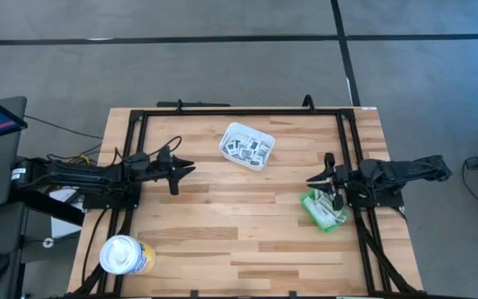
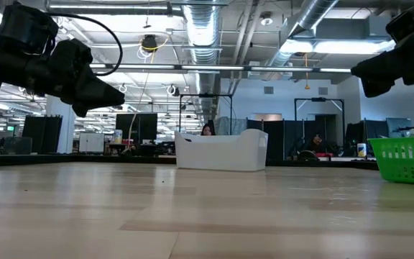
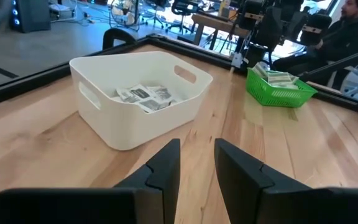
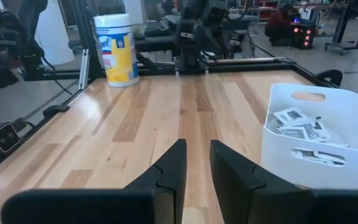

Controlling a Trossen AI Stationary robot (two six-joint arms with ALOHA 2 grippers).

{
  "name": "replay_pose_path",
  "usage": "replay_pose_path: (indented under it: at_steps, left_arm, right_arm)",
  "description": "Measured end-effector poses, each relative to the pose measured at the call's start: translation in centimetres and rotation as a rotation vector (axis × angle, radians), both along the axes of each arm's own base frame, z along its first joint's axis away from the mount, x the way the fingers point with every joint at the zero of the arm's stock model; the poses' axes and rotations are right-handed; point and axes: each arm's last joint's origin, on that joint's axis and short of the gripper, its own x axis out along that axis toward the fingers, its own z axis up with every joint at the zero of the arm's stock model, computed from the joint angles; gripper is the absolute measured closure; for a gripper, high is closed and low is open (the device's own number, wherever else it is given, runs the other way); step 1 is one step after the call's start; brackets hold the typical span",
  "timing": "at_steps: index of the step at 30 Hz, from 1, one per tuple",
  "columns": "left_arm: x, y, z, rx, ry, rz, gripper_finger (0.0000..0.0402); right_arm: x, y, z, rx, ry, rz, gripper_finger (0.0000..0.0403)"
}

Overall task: Pick & Place First Aid Supplies
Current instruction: Return to Home Position

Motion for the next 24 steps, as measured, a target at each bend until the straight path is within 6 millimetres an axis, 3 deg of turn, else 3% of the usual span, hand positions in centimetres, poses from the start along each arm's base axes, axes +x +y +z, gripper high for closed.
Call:
replay_pose_path:
  at_steps: [24]
  left_arm:
    - [0.0,0.0,0.14,0.002,-0.015,0.0,0.0302]
  right_arm:
    - [0.0,-0.03,0.0,0.0,0.0,-0.003,0.0337]
